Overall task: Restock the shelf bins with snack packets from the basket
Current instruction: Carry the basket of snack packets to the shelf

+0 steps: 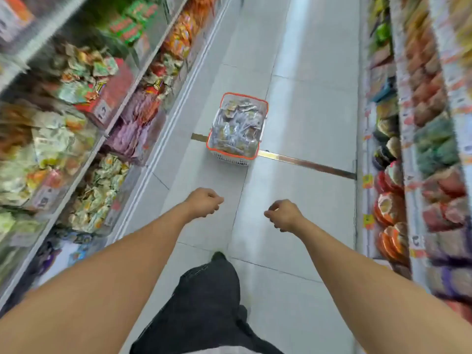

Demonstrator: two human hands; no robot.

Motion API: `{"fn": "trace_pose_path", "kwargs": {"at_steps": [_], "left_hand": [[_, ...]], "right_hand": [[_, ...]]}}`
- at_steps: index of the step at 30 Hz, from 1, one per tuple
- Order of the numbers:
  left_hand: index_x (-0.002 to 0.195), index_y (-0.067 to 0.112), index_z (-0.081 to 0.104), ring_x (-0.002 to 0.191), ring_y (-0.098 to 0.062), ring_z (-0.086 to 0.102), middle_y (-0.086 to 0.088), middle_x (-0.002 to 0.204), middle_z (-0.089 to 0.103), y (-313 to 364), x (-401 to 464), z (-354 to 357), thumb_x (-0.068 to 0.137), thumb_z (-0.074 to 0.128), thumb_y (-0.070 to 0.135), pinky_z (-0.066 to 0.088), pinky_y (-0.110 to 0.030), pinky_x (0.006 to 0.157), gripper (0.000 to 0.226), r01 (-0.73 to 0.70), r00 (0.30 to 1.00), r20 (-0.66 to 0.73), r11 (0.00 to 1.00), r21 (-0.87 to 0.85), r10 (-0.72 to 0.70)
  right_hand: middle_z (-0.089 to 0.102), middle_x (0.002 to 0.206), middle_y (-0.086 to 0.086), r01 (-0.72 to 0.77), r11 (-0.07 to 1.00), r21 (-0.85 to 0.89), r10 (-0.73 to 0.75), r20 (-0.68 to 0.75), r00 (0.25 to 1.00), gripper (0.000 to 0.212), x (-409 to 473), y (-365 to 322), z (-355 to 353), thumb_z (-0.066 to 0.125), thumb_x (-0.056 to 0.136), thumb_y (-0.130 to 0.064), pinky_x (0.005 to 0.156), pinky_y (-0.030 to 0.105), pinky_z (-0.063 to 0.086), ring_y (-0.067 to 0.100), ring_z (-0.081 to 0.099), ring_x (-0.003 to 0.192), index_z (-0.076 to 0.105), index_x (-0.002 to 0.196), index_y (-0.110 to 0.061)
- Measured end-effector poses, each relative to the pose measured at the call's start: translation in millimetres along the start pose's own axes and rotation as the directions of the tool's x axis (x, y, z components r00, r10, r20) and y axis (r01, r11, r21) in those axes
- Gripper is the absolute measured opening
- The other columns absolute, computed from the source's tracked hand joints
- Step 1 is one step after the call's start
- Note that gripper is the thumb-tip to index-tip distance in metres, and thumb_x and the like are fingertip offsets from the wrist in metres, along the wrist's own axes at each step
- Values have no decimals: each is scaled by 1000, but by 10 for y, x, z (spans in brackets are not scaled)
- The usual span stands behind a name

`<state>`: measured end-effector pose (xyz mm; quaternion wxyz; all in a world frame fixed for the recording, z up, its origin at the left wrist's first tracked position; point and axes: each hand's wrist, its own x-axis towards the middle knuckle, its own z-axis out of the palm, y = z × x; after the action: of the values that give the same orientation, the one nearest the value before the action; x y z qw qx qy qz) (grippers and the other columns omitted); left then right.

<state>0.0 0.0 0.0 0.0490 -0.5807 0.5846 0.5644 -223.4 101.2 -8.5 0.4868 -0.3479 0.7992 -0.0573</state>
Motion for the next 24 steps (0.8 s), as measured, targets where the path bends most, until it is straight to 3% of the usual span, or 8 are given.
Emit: {"fn": "trace_pose_path", "kwargs": {"at_steps": [6, 9, 12, 15, 20, 22, 24], "left_hand": [[107, 4, 63, 86, -21, 62, -11, 103, 69, 793, 1422, -262, 96, 56, 30, 49, -30, 73, 29, 41, 996, -69, 981, -191, -55], [101, 7, 62, 84, -21, 61, -12, 102, 69, 1212, 2208, -307, 97, 55, 30, 49, -29, 70, 25, 90, 991, -71, 959, -270, -114], [91, 10, 61, 79, -21, 58, -9, 94, 67, 1661, 2718, -378, 97, 55, 29, 46, -25, 63, 21, 143, 983, -64, 936, -322, -172], [83, 12, 60, 77, -21, 57, -8, 87, 65, 2055, 3096, -542, 96, 55, 30, 46, -27, 65, 23, 184, 976, -47, 919, -349, -214], [82, 12, 61, 79, -18, 54, -3, 80, 58, 2434, 3885, -947, 96, 55, 15, 41, -24, 60, 15, 226, 952, -104, 887, -402, -289], [77, 12, 61, 78, -18, 53, -3, 74, 55, 2449, 4267, -1036, 94, 55, 20, 41, -27, 63, 20, 268, 920, -147, 858, -439, -363], [76, 10, 61, 78, -24, 57, -9, 76, 57, 2428, 4668, -1041, 89, 59, 26, 47, -34, 68, 21, 315, 859, -188, 781, -539, -476]], "right_hand": [[70, 101, 13, 48, 987, -156, -45, 23, 999, 25, 1428, -647, -1038, 59, 94, -27, 78, 42, 61, 33, 70, 90, 66, 107, -7], [71, 99, 13, 20, 982, -189, -12, 41, 999, 23, 2093, -874, -1557, 60, 91, -26, 76, 40, 59, 33, 71, 88, 68, 103, -7], [69, 87, 11, -1, 962, -273, 30, 99, 995, 24, 2668, -1135, -2152, 60, 89, -24, 75, 39, 59, 30, 67, 74, 69, 101, -5], [66, 84, 11, 46, 931, -361, -6, 110, 994, 23, 3256, -1511, -2706, 60, 89, -21, 73, 40, 58, 29, 63, 68, 69, 99, -3], [71, 97, 9, 167, 867, -469, -104, 156, 982, 23, 4529, -2261, -3270, 61, 89, -26, 90, 42, 55, 30, 66, 94, 70, 104, -11], [70, 101, 6, 224, 802, -554, -138, 193, 971, 23, 5151, -2513, -3375, 60, 89, -29, 96, 40, 51, 29, 63, 103, 69, 106, -16], [67, 103, 9, 279, 747, -603, -142, 265, 954, 20, 5770, -2737, -3429, 59, 92, -23, 88, 34, 52, 30, 63, 100, 69, 106, -12]]}}
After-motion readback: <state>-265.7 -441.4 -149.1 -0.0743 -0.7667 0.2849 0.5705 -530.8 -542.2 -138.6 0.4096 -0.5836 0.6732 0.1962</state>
